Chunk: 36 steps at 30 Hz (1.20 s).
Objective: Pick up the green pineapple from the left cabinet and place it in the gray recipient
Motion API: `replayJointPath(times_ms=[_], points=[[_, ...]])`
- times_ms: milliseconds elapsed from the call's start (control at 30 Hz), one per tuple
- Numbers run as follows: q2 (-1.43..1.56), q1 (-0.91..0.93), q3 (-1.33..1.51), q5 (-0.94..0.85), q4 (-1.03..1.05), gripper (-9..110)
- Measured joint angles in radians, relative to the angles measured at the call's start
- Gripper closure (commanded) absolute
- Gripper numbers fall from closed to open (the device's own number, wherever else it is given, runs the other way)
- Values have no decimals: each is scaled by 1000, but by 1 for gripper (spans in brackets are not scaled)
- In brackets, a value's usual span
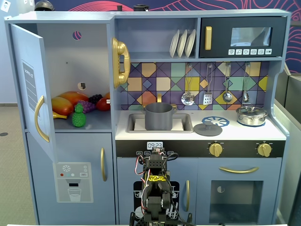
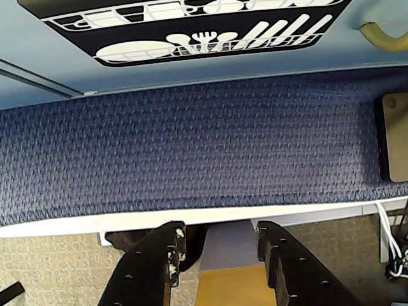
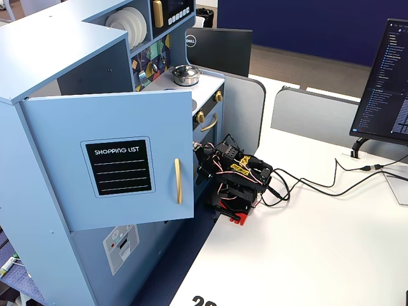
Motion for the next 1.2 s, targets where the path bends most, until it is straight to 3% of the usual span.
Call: replayJointPath(times_ms=[400,567,667,767,867,1033,1200], points=[[0,9,0,0,0,101],[-5,-221,21,51,-61,101],[-67,-454,-25,64,-253,101],[-163,-686,-130,57,-578,100],[-298,-841,-252,5,-896,87],[-469,-884,-446,-11,-1180,71],[-597,-871,-535,-40,-1353,66]])
